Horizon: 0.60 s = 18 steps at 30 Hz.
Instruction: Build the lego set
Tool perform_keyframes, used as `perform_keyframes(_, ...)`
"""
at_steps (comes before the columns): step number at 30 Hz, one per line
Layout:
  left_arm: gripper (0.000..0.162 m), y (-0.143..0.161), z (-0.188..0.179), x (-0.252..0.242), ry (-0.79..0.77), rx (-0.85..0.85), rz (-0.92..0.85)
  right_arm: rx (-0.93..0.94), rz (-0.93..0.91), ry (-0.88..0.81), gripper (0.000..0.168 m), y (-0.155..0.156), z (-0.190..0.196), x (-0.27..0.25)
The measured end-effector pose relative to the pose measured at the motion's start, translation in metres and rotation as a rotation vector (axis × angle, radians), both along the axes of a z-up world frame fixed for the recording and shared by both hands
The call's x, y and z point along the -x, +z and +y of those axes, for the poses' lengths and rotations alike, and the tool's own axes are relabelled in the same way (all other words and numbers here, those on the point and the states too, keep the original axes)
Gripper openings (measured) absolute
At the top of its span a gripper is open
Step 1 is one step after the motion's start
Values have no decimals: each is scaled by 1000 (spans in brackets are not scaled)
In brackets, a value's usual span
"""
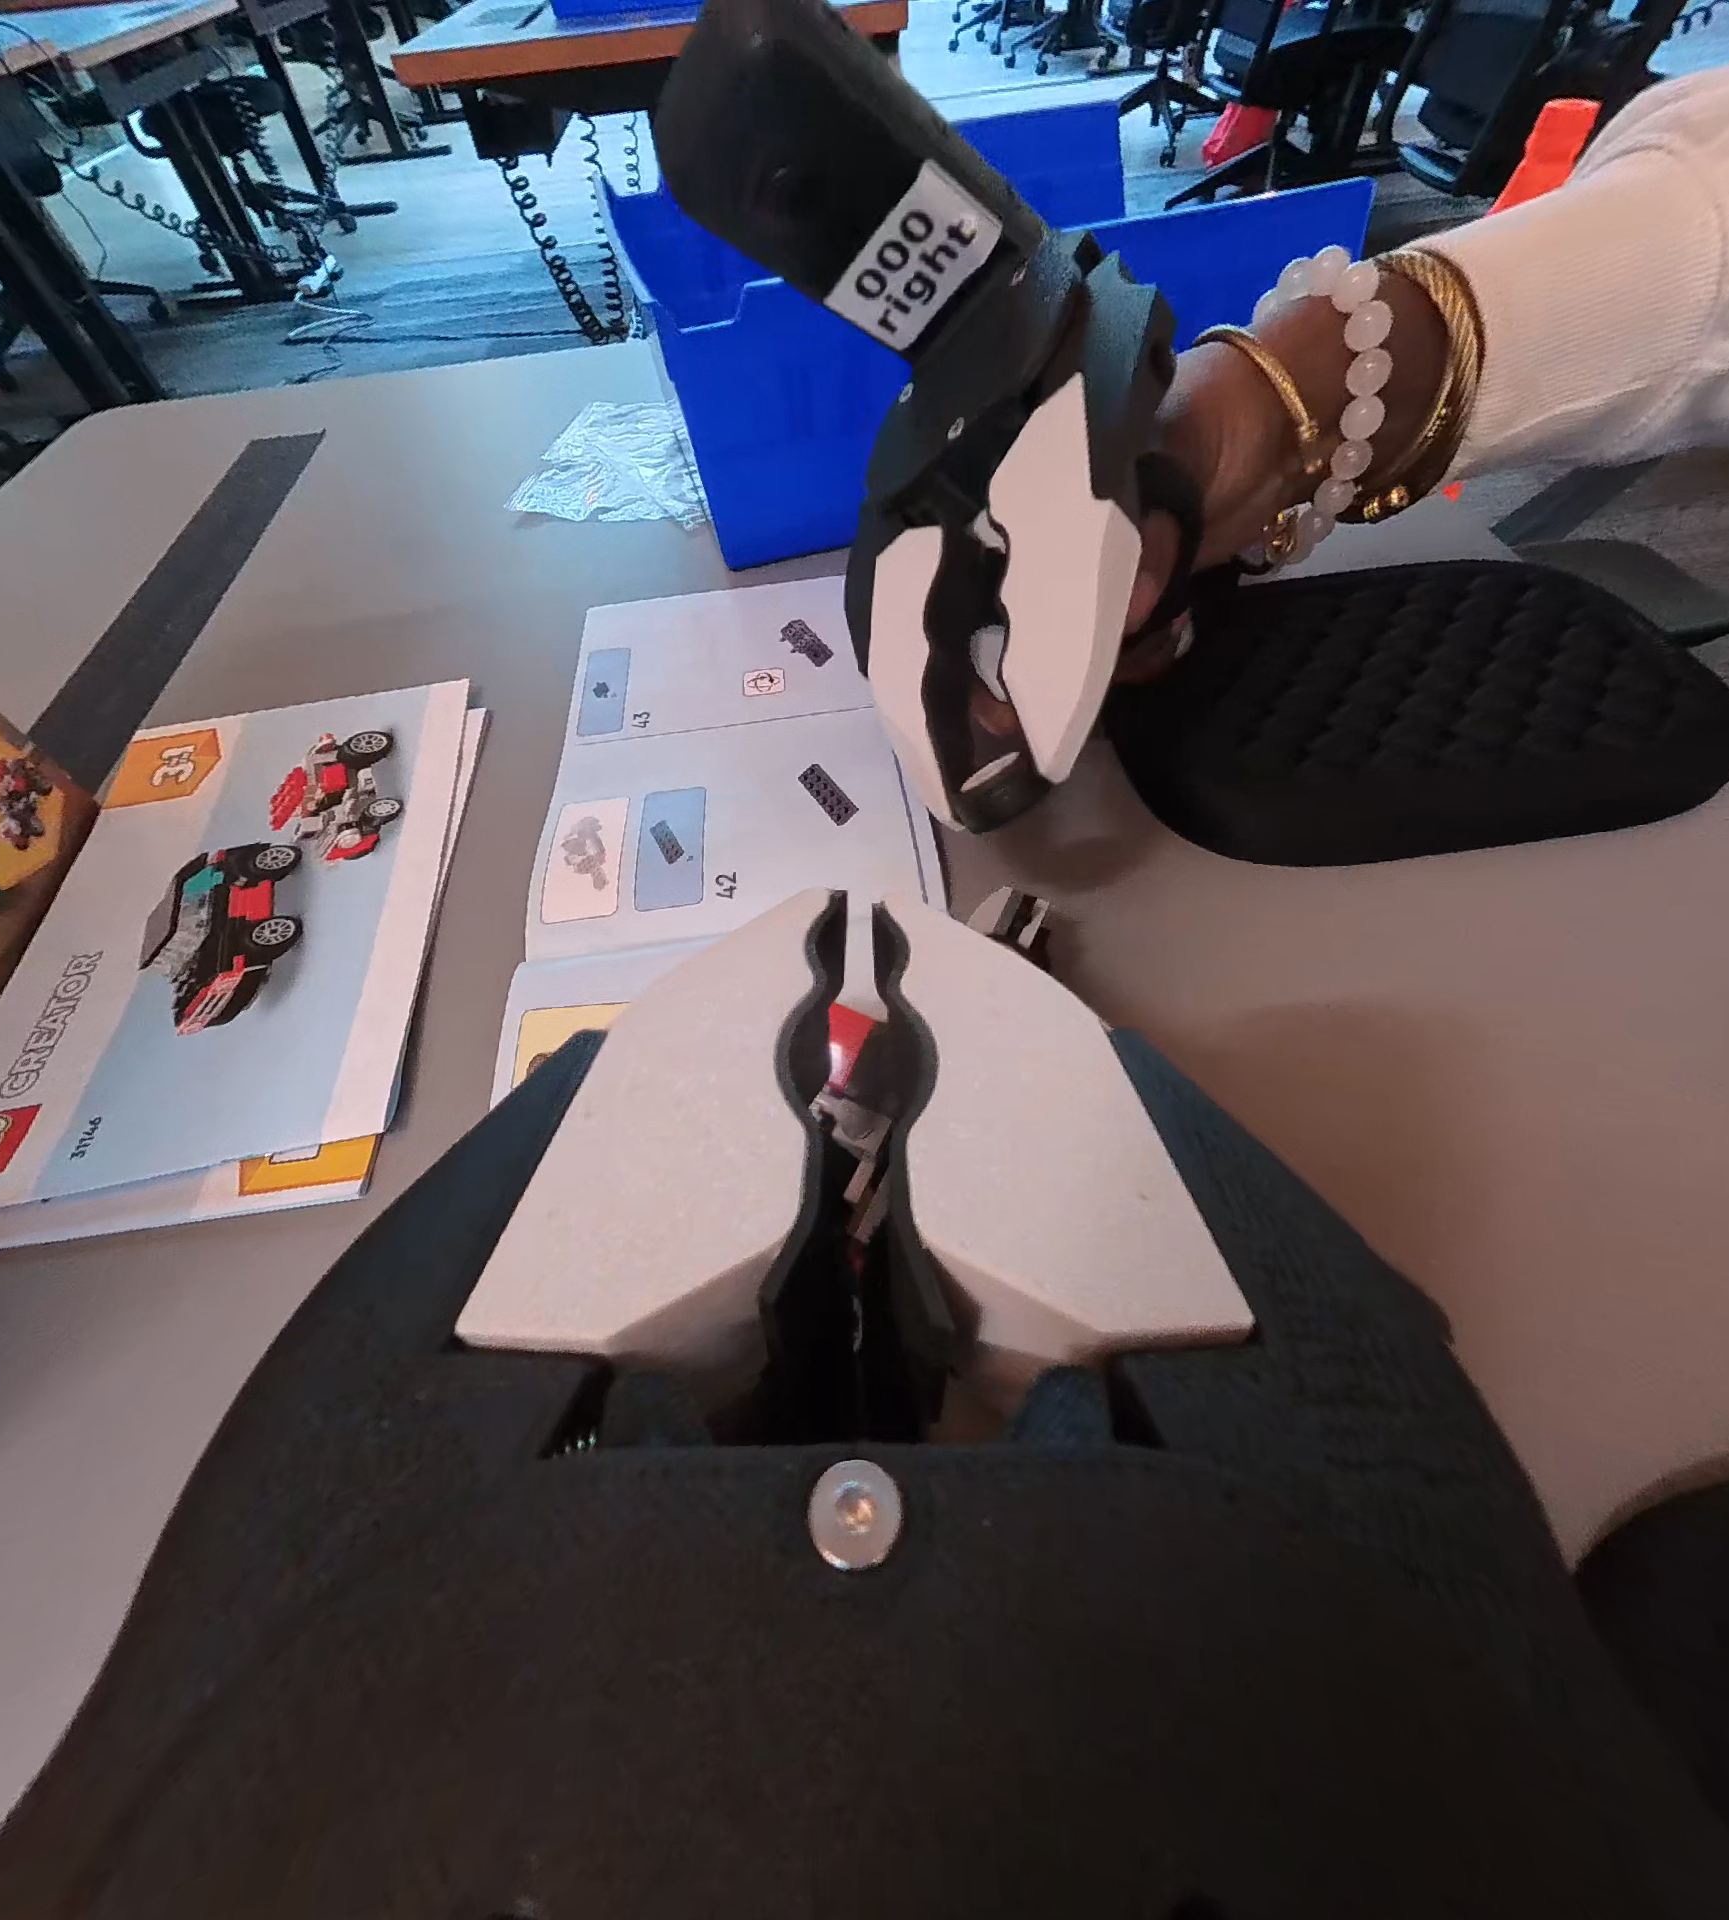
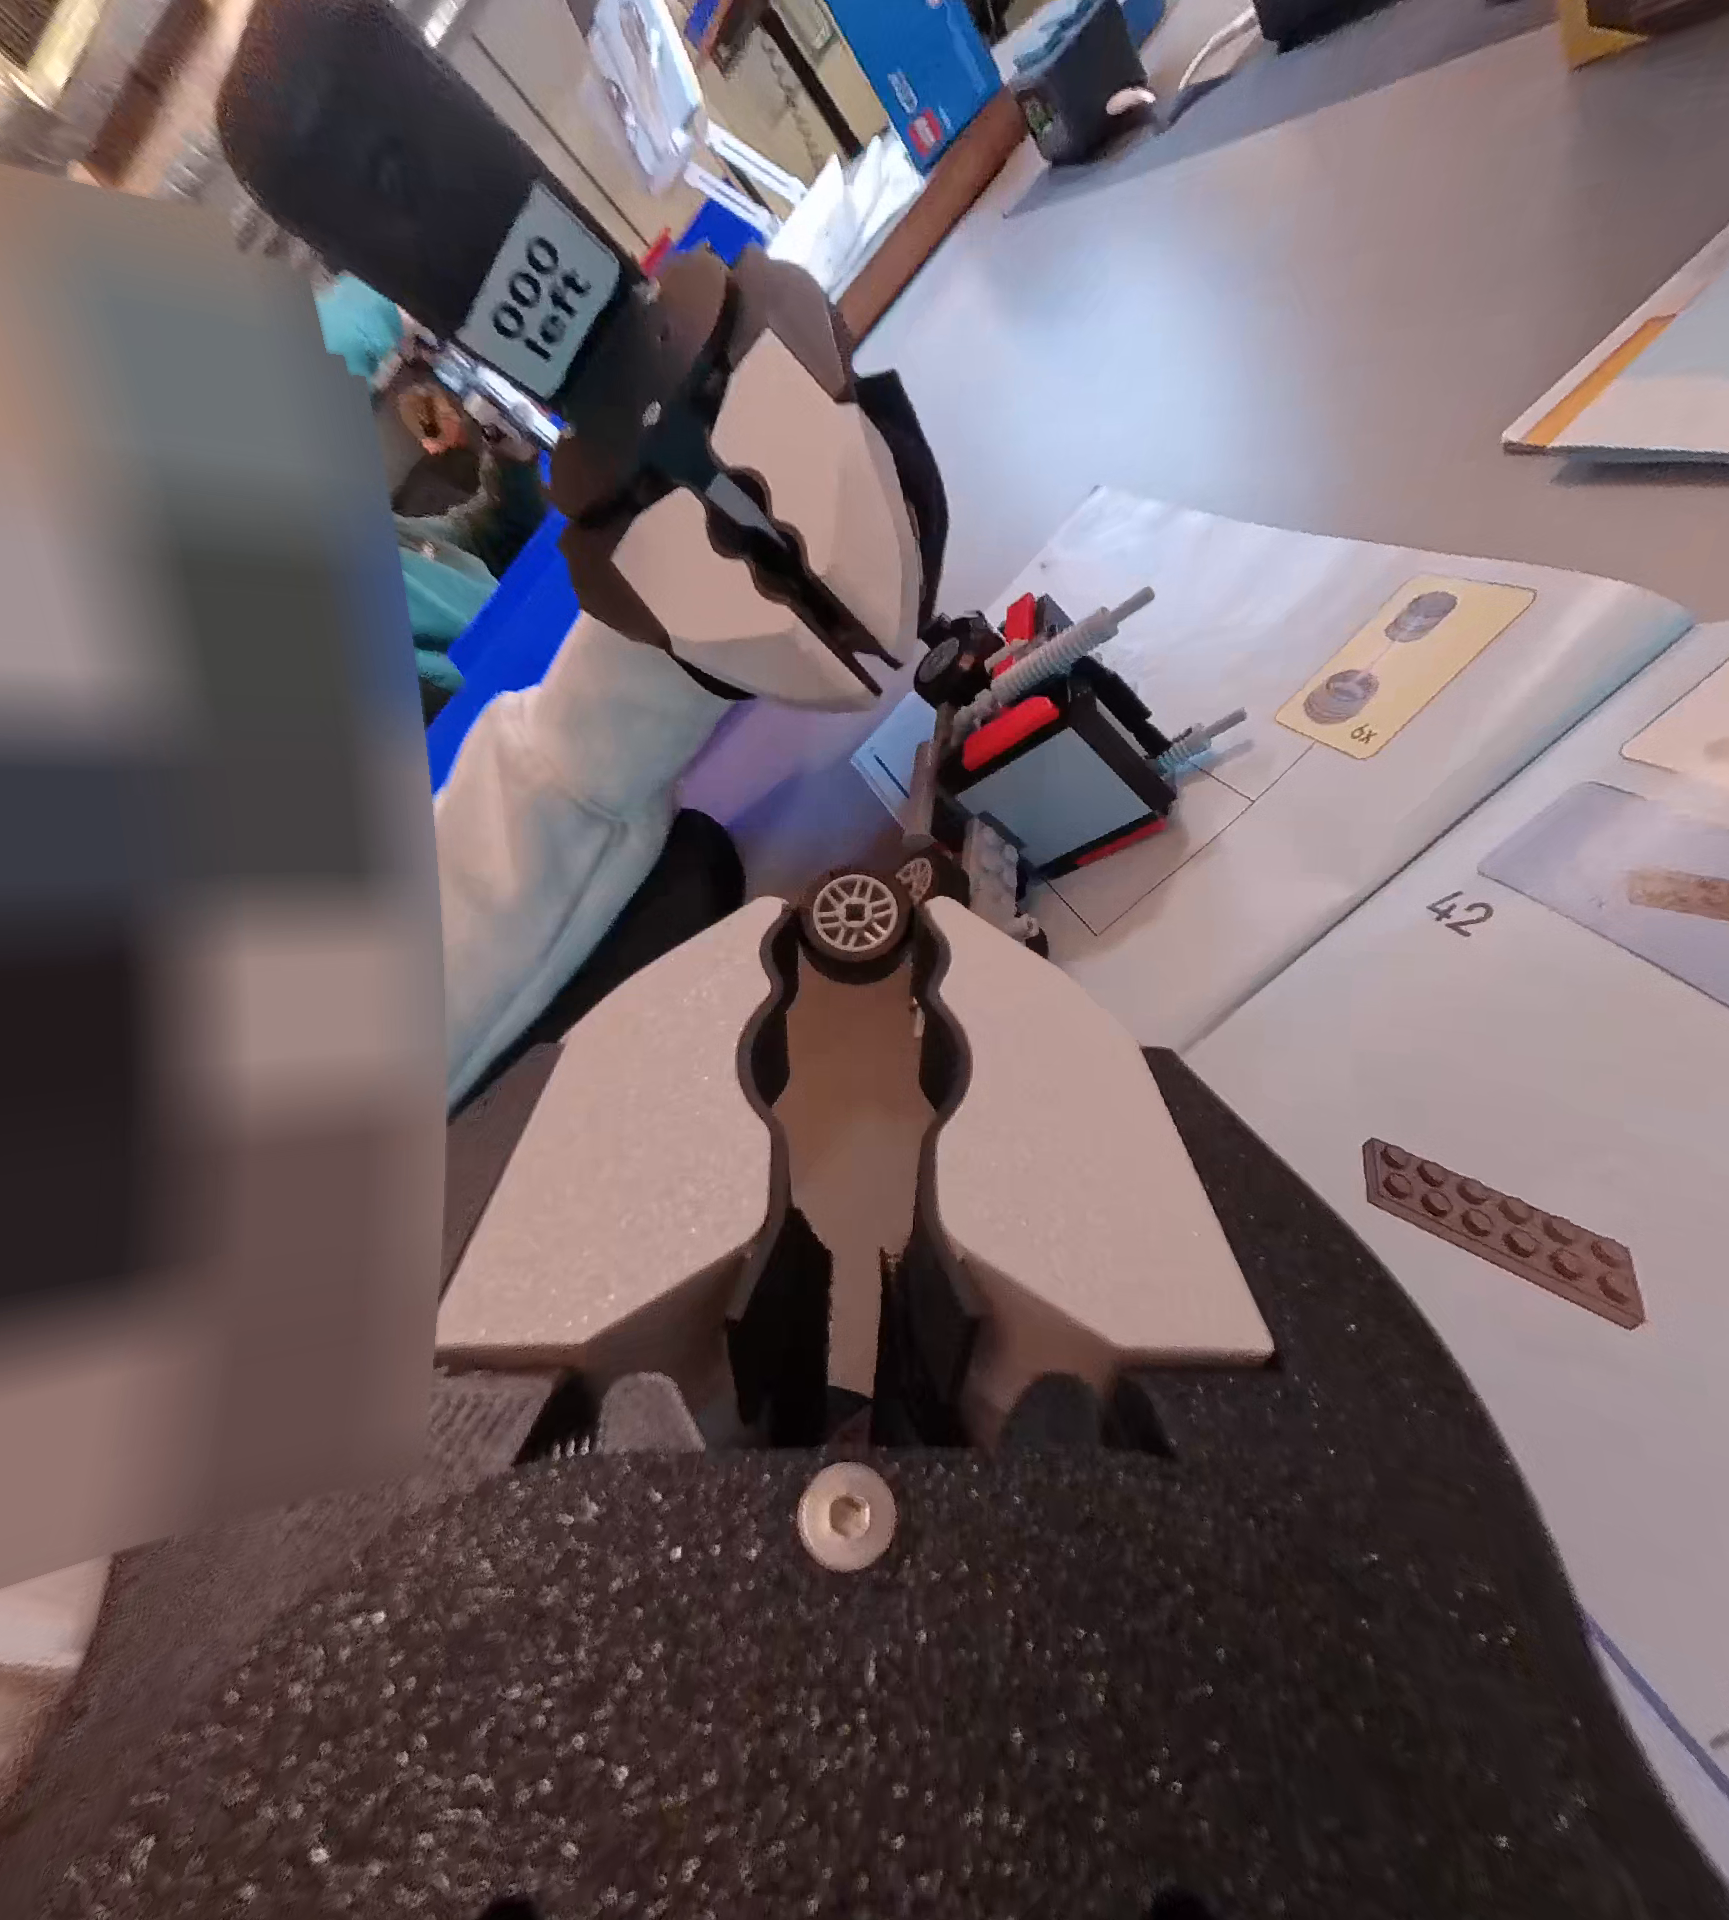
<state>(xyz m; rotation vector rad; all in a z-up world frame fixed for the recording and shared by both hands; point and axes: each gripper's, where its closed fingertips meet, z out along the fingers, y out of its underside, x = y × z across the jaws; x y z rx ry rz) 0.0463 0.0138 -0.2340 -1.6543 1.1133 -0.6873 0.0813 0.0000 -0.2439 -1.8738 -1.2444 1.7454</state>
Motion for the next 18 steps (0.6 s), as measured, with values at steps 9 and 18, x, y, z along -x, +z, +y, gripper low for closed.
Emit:
perform_keyframes(9, 5, 0, 0, 2, 4, 2, -3, -162, -122, 2, 21, -19, -6, 3)
perform_keyframes(18, 5, 0, 0, 3, 4, 2, -8, -198, -150, -5, 21, -23, -7, 3)
